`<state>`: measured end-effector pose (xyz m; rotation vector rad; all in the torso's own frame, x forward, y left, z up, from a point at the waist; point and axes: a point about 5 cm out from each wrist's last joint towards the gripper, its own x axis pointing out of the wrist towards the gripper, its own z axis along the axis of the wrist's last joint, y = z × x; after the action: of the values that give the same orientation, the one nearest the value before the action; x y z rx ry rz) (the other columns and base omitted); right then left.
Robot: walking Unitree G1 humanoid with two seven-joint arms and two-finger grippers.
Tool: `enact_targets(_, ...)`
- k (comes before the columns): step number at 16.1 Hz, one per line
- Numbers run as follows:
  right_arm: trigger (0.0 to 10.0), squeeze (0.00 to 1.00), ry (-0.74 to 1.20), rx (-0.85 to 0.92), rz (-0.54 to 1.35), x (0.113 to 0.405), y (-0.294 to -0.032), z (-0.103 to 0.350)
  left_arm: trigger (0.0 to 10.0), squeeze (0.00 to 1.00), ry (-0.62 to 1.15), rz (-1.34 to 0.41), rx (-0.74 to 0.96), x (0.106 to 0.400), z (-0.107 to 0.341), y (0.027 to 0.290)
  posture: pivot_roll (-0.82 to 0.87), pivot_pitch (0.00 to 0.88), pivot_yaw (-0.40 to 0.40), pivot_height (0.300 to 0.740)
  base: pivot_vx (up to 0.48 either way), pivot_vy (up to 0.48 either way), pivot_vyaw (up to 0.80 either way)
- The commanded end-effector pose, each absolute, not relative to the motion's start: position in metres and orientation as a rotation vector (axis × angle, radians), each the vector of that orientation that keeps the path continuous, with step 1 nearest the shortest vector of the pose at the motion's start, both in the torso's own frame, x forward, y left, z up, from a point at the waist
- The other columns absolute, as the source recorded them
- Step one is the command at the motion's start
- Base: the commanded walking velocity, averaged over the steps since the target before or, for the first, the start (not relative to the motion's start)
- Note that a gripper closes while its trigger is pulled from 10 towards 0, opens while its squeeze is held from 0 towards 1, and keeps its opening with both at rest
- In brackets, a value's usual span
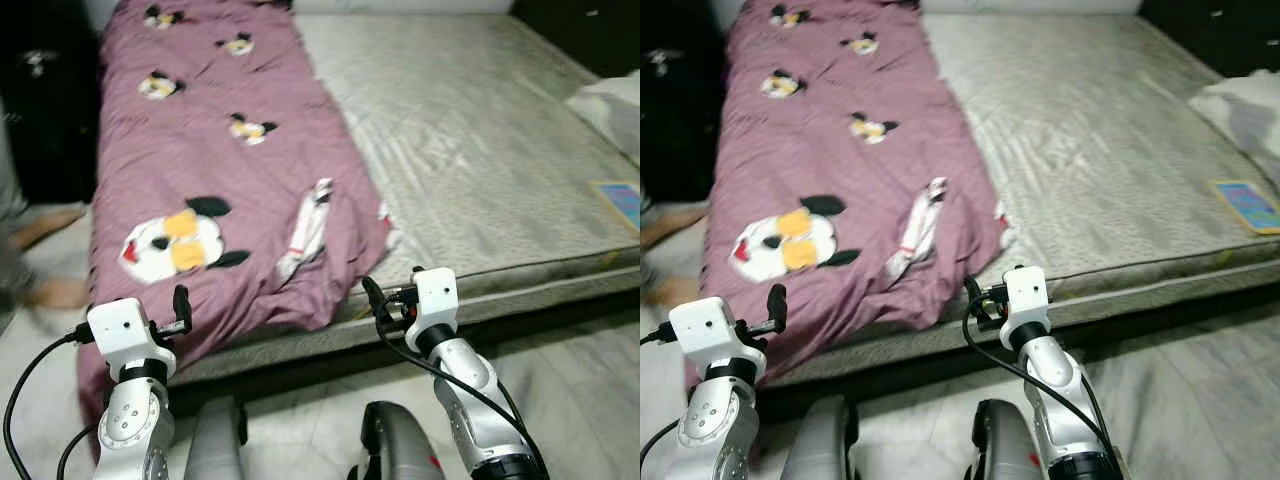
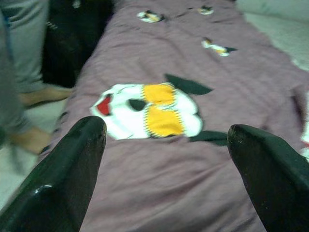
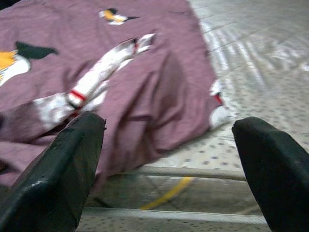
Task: Clean up the room
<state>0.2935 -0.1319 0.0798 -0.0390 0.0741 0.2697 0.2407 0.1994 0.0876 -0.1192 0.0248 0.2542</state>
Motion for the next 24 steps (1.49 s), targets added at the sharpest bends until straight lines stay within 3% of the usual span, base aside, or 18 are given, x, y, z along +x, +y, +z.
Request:
enact_targets(1,10.0,0.00,0.080,-0.047,0.255,0.293,-0.137,0.078,10.0,0.00,0.010,0.235,-0.121,0.242,0.090,0.195,0.04,0.119,-0.055,0.580,0.334,0.000,0.00)
enact_targets(10,10.0,0.00,0.083,-0.045,0.253,0.293,-0.138,0.078,10.0,0.00,0.018,0.233,-0.132,0.242,0.089,0.194,0.04,0.131,-0.056,0.580,0.448,0.000,0.00)
enact_targets(16,10.0,0.00,0.083,-0.046,0.249,0.293,-0.137,0.078,10.0,0.00,0.109,0.206,-0.162,0.250,0.078,0.189,0.03,0.134,-0.057,0.580,0.000,0.000,0.00)
enact_targets(24,10.0,0.00,0.030,-0.090,0.201,0.285,-0.157,0.096,10.0,0.00,0.199,0.102,-0.134,0.294,0.070,0.179,-0.05,0.136,-0.058,0.580,0.000,0.000,0.00)
